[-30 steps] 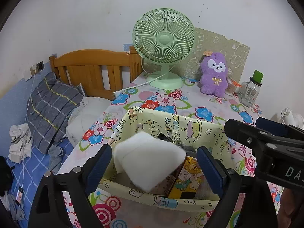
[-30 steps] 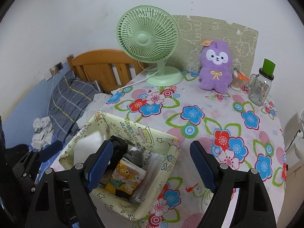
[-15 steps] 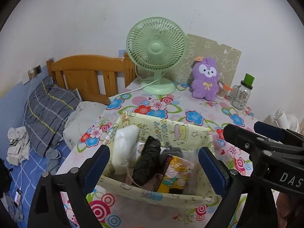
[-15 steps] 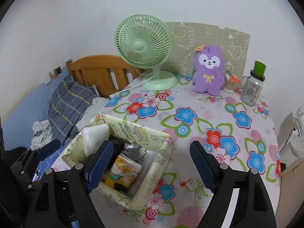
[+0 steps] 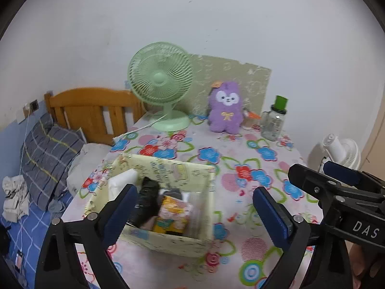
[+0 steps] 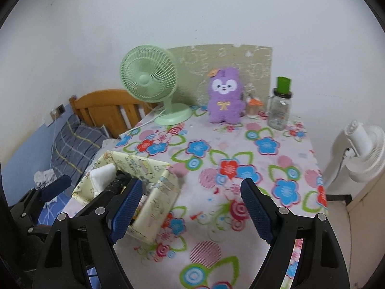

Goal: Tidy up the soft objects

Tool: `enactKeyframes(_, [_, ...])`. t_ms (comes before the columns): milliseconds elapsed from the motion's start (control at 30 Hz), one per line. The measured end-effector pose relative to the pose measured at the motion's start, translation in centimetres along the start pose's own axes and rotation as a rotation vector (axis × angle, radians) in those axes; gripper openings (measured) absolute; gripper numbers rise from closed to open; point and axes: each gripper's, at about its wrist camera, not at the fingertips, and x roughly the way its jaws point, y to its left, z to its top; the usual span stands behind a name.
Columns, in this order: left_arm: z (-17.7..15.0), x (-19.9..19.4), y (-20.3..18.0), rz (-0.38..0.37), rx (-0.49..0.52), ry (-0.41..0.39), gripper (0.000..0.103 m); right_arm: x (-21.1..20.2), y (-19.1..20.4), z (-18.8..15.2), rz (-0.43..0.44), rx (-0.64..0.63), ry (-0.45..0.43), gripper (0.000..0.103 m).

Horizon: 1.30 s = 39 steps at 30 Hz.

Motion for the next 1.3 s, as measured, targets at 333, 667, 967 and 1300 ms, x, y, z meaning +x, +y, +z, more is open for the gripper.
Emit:
enactKeyframes(333, [-0.7,-3.3,-5.4,-0.066,0.069,-0.042,0.103,-6.5,-5.3,-1.9,-0.083,0.058,-0.066,0.086])
enactKeyframes(667, [-1.7,-5.8,-8.3,-0.116,0.105,-0.069,0.103,-10.5,-7.9,-4.1,-0.133,0.094,-0.113,0.091])
enactKeyframes(967, [-2.0,-6.6,-8.7,-0.127,0.112,-0.083,0.103,-11.9,-8.7,-5.1,-0.133,0.117,-0.146,0.094])
enactKeyframes(1300, [-1.9,-7.0,-8.2,-0.125,0.099,-0.099,0.103,-11.6,-8.0,-5.5,-0.122,0.088,-0.134,0.095])
